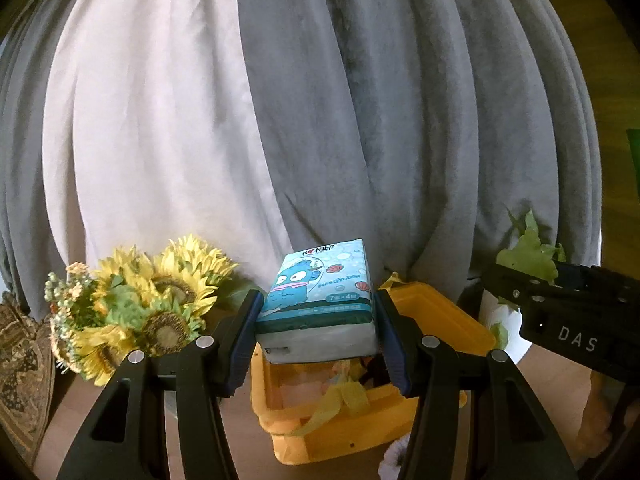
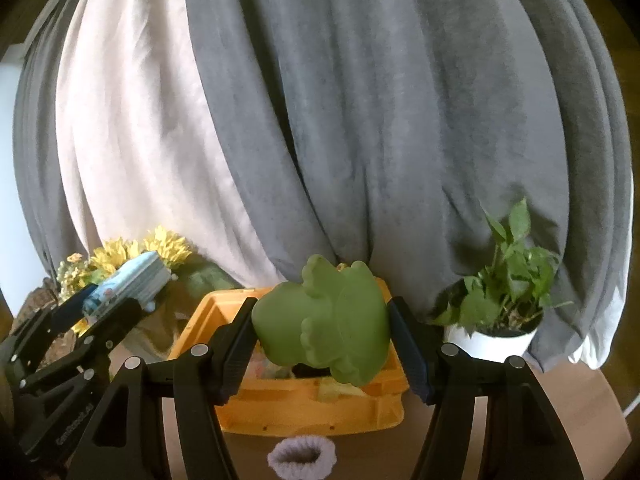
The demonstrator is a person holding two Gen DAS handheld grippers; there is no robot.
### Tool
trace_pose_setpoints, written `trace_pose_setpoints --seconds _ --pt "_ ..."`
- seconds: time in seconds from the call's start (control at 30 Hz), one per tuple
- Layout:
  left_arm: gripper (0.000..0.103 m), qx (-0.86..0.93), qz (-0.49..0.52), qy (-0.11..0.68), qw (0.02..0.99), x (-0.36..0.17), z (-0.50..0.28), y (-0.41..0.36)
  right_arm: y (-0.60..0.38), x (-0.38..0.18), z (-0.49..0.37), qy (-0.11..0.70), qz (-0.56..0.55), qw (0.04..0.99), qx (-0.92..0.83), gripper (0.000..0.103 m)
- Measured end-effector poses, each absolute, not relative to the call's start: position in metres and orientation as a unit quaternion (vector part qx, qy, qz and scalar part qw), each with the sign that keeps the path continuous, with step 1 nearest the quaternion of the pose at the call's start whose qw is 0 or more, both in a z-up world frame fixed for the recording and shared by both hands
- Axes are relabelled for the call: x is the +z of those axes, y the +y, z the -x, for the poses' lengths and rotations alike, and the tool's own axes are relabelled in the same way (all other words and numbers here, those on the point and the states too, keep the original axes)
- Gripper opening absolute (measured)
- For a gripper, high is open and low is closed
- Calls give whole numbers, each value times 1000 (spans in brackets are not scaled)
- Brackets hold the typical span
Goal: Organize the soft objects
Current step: 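Carry tissue pack and green plush over the orange crate and release both inside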
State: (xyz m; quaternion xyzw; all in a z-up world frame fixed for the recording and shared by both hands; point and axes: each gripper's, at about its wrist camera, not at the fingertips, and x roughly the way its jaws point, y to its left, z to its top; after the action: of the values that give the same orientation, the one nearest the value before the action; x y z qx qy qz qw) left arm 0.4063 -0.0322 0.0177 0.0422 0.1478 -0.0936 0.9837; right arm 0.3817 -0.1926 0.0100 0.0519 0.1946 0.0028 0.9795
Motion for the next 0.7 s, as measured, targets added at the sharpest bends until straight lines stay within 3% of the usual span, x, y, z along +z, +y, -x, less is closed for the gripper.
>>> trace_pose_setpoints --seconds 0.7 --pt "55 -95 -75 229 966 -31 -504 -55 -202 -30 -489 275 -28 961 9 65"
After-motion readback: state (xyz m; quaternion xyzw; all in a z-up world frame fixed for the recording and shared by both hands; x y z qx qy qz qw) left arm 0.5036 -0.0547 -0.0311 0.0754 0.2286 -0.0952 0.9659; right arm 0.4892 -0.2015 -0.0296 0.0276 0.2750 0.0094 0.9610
